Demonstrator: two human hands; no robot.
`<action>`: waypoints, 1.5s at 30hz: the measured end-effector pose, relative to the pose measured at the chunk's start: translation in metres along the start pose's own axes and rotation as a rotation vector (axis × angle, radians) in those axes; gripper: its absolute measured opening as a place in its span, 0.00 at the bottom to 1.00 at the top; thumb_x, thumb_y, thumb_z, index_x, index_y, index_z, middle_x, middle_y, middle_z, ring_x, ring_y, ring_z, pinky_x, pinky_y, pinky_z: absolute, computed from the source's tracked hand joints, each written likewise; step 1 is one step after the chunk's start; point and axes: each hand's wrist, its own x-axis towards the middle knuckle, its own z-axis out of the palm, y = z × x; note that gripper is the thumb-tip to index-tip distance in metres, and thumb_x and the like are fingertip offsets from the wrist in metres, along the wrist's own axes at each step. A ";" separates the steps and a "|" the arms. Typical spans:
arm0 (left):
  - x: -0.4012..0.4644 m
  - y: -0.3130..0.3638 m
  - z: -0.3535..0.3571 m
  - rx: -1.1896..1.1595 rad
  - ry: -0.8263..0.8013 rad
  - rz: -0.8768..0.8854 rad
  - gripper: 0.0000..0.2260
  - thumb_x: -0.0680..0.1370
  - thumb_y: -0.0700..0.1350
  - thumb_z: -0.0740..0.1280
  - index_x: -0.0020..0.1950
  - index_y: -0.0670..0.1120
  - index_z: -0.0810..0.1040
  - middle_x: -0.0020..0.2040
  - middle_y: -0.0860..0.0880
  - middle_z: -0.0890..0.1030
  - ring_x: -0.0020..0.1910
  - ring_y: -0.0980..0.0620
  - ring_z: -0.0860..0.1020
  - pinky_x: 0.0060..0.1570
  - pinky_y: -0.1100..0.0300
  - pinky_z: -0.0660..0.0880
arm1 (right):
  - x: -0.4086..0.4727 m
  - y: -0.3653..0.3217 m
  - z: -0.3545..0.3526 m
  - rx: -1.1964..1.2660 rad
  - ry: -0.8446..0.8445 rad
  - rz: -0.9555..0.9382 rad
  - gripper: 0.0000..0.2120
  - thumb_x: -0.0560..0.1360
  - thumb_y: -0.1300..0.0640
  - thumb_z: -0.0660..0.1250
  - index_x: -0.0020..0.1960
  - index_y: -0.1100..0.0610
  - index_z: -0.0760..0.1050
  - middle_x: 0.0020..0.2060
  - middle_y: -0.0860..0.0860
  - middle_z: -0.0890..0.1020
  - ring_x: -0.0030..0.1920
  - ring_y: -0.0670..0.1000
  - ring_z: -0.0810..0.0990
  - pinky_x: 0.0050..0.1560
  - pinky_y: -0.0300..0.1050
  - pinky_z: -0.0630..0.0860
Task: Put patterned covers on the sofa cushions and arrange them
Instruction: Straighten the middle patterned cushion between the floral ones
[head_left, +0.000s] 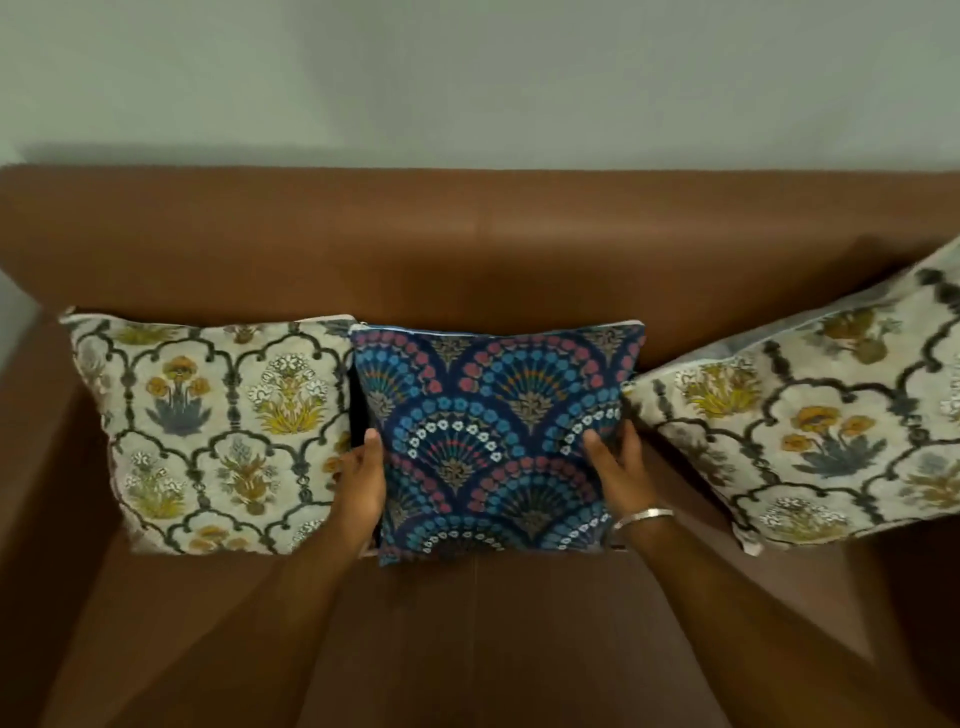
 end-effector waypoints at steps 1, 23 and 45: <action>0.007 0.001 -0.003 -0.049 -0.092 -0.068 0.27 0.78 0.68 0.49 0.64 0.55 0.75 0.68 0.45 0.76 0.54 0.51 0.78 0.52 0.52 0.78 | 0.000 -0.001 0.007 0.039 -0.007 -0.012 0.36 0.76 0.44 0.65 0.79 0.47 0.53 0.76 0.54 0.66 0.70 0.58 0.71 0.58 0.52 0.74; -0.005 -0.037 -0.013 -0.346 -0.164 -0.230 0.35 0.76 0.70 0.51 0.75 0.49 0.68 0.70 0.47 0.74 0.68 0.43 0.73 0.64 0.44 0.70 | -0.095 -0.063 0.016 -0.668 0.068 -0.578 0.37 0.73 0.26 0.49 0.76 0.43 0.55 0.77 0.43 0.58 0.79 0.47 0.54 0.75 0.46 0.53; 0.138 -0.059 -0.341 -0.621 -0.430 -0.424 0.43 0.59 0.84 0.52 0.65 0.63 0.77 0.65 0.49 0.80 0.60 0.41 0.78 0.50 0.36 0.79 | -0.054 -0.055 0.378 -0.215 0.064 -0.390 0.22 0.78 0.35 0.55 0.71 0.35 0.63 0.66 0.36 0.72 0.66 0.36 0.71 0.62 0.32 0.67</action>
